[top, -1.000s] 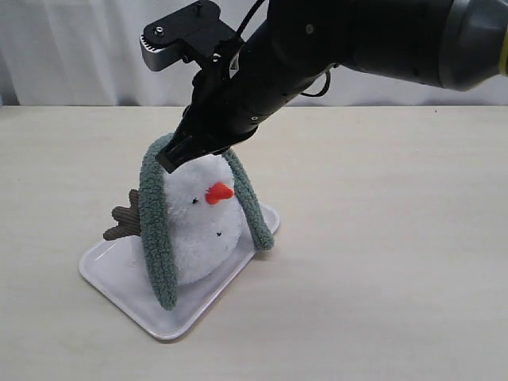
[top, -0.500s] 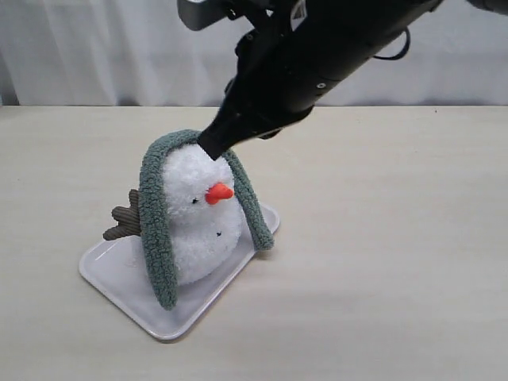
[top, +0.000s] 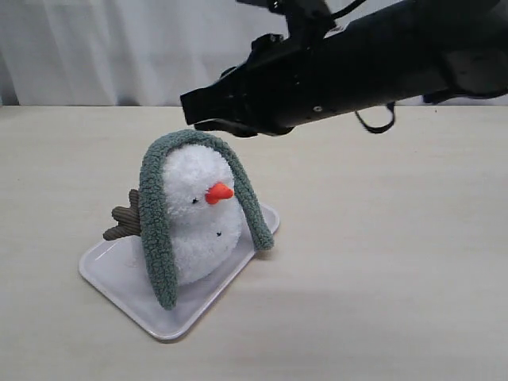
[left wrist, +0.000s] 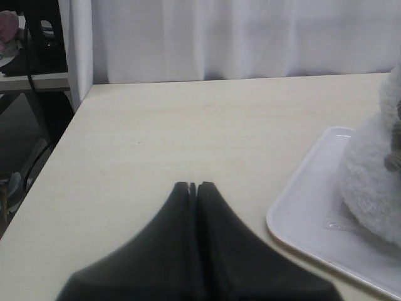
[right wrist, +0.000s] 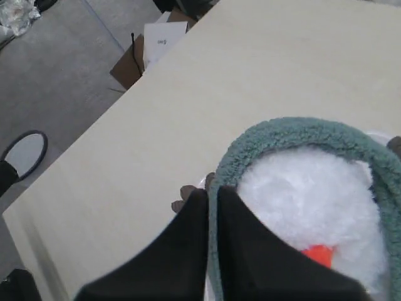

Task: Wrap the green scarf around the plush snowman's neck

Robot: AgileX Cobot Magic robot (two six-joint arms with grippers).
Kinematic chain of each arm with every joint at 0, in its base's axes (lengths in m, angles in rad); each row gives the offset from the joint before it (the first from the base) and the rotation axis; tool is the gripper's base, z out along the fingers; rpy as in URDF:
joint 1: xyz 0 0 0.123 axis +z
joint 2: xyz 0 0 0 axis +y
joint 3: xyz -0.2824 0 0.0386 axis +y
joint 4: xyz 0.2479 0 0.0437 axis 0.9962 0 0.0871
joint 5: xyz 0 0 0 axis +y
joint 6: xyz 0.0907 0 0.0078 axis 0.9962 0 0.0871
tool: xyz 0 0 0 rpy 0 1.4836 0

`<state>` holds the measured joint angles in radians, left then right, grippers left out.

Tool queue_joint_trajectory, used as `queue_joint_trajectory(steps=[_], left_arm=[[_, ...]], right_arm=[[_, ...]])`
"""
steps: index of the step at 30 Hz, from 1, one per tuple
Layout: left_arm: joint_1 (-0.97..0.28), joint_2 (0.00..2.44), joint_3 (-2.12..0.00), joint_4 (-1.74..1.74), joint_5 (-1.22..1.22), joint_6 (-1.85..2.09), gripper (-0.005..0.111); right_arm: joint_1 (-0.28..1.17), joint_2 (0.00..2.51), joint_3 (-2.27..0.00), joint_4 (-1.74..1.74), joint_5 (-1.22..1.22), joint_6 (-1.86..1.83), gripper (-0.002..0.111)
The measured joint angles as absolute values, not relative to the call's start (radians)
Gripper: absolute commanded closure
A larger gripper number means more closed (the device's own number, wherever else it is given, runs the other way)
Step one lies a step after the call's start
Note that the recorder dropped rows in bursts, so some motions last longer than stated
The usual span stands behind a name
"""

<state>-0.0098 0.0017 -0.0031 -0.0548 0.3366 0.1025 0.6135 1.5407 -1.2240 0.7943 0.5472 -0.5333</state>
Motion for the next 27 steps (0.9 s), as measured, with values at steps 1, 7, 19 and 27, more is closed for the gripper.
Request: queue_joint_trajectory(steps=[1,7,19,27], left_arm=[[-0.010,0.002,-0.003,-0.055,0.337,0.103,0.107],[-0.010,0.002,-0.003,-0.055,0.337,0.103,0.107],[-0.010,0.002,-0.003,-0.055,0.337,0.103,0.107],[-0.010,0.002,-0.003,-0.055,0.337,0.103,0.107]], right_arm=[[0.613,1.602,-1.264,0.817,0.597,-0.535,0.084],[0.755,1.719,-1.409,0.397,0.737,-0.245,0.053],[0.993,1.929,-1.411,-0.062,0.738,0.304,0.046],[0.993,1.962,-1.411,-0.247,0.645,0.511,0.047]])
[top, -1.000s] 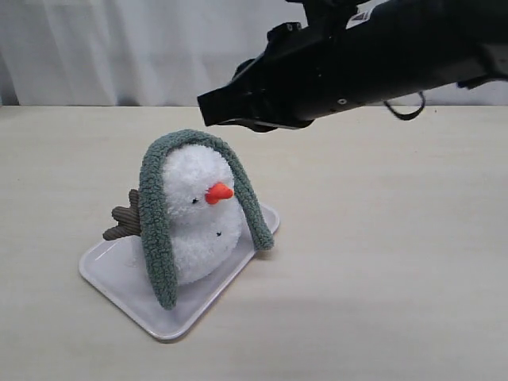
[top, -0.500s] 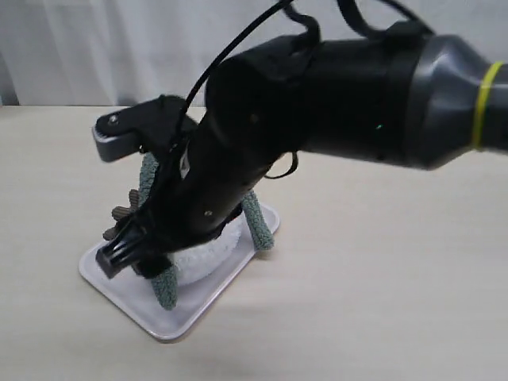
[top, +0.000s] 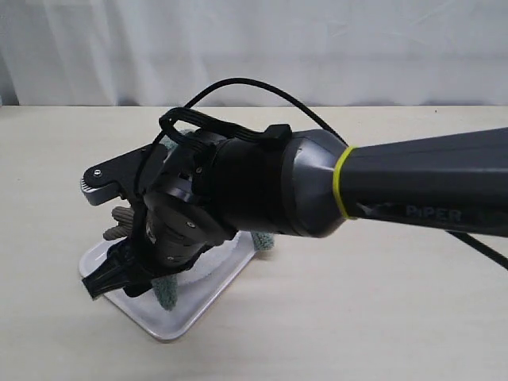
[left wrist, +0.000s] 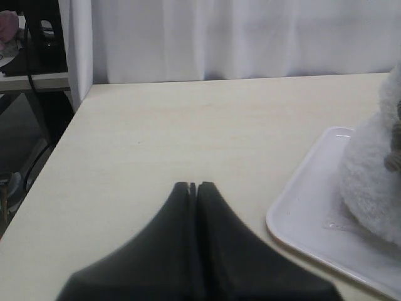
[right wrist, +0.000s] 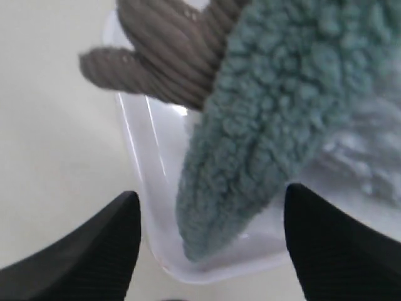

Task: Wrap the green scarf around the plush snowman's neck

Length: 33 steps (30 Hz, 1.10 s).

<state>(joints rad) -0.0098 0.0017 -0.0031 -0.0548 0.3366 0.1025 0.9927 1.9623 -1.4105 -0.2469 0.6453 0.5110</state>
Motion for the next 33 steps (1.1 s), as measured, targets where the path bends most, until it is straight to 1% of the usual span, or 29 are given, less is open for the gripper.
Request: queue_joint_trajectory(steps=[1,3,4,6,7,12,13,15,22,33], left_arm=[[-0.010,0.002,-0.003,-0.055,0.337,0.103,0.107],[-0.010,0.002,-0.003,-0.055,0.337,0.103,0.107],[-0.010,0.002,-0.003,-0.055,0.337,0.103,0.107],[-0.010,0.002,-0.003,-0.055,0.337,0.103,0.107],[-0.010,0.002,-0.003,-0.055,0.337,0.103,0.107],[-0.010,0.002,-0.003,-0.047,0.337,0.103,0.107],[-0.010,0.002,-0.003,-0.046,0.337,0.103,0.107],[-0.010,0.002,-0.003,-0.046,0.337,0.103,0.107],[-0.010,0.002,-0.003,-0.041,0.337,0.103,0.107],[-0.010,0.002,-0.003,-0.041,0.337,0.103,0.107]], right_arm=[[0.995,1.963,-1.411,-0.247,0.629,0.515,0.048],[1.004,1.963,-1.411,-0.247,0.594,0.517,0.055],[1.006,1.965,-1.411,-0.247,0.584,0.517,0.061],[1.012,1.970,-1.411,-0.248,0.578,0.519,0.070],[1.014,1.975,-1.411,-0.252,0.584,0.521,0.075],[1.014,2.001,-1.411,-0.316,0.662,0.535,0.091],[1.014,2.001,-1.411,-0.325,0.669,0.535,0.097],[1.014,2.002,-1.411,-0.337,0.680,0.535,0.104],[1.014,1.981,-1.411,-0.346,0.687,0.531,0.104],[1.014,1.819,-1.413,-0.384,0.820,0.439,0.104]])
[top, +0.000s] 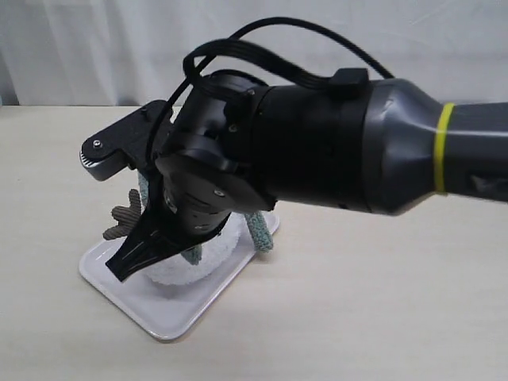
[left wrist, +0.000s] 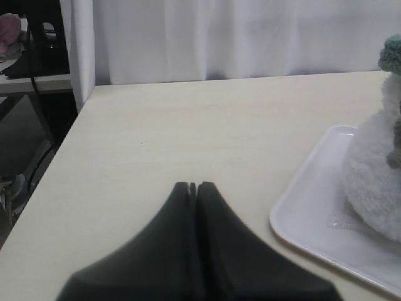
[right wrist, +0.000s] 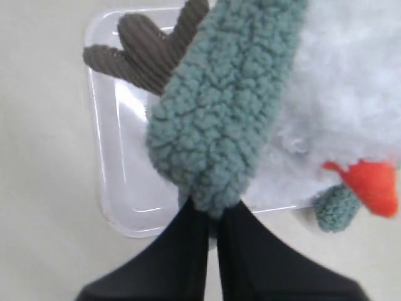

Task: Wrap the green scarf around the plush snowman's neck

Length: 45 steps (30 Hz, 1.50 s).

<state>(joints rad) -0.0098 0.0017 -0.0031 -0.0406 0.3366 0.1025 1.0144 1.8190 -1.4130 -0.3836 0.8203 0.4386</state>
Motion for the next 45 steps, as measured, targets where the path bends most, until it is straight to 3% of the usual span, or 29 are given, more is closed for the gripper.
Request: queue_joint_trajectory(steps=[14,24,34,45], left_arm=[[-0.010,0.002,-0.003,-0.041,0.339,0.103,0.107],[-0.010,0.002,-0.003,-0.041,0.339,0.103,0.107],[-0.010,0.002,-0.003,-0.039,0.337,0.103,0.107],[-0.010,0.002,-0.003,-0.039,0.337,0.103,0.107]], right_arm=[[1.014,1.885,-1.417,-0.422,0.866,0.312,0.104],[1.014,1.886,-1.417,-0.243,0.896,-0.074,0.104],[1.014,1.868,-1.520,-0.455,0.912,0.000,0.104],[1.014,1.890,-1.559,-0.367,0.975,-0.133,0.104]])
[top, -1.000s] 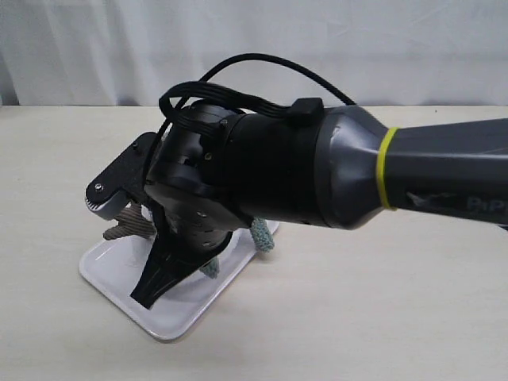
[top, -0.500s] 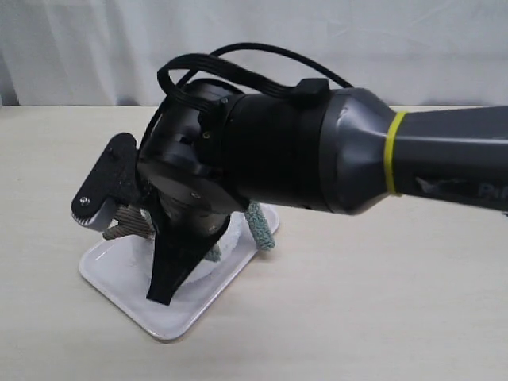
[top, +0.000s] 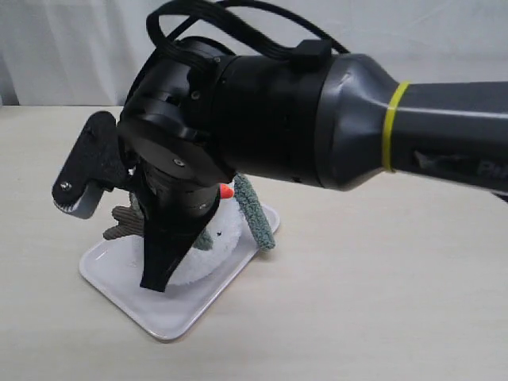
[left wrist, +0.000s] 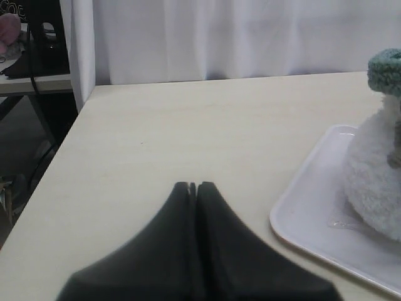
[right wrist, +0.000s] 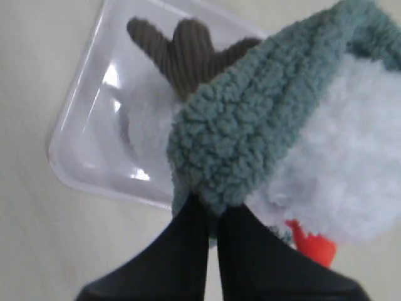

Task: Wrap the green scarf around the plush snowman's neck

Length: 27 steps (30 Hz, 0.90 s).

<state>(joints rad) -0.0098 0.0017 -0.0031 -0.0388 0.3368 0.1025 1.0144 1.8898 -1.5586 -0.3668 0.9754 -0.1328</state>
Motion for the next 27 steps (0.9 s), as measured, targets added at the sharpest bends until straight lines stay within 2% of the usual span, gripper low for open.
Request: queue_joint_trajectory(steps=[5,19,27], left_arm=[[-0.010,0.002,-0.003,-0.039,0.337,0.103,0.107],[-0.010,0.002,-0.003,-0.039,0.337,0.103,0.107],[-0.010,0.002,-0.003,-0.039,0.337,0.103,0.107]], right_arm=[[1.014,1.938,-1.559,-0.367,1.057,-0.161,0.104],[1.014,1.946,-1.565,-0.459,1.097,-0.070,0.104],[1.014,1.946,-1.567,-0.256,1.099,-0.191,0.104]])
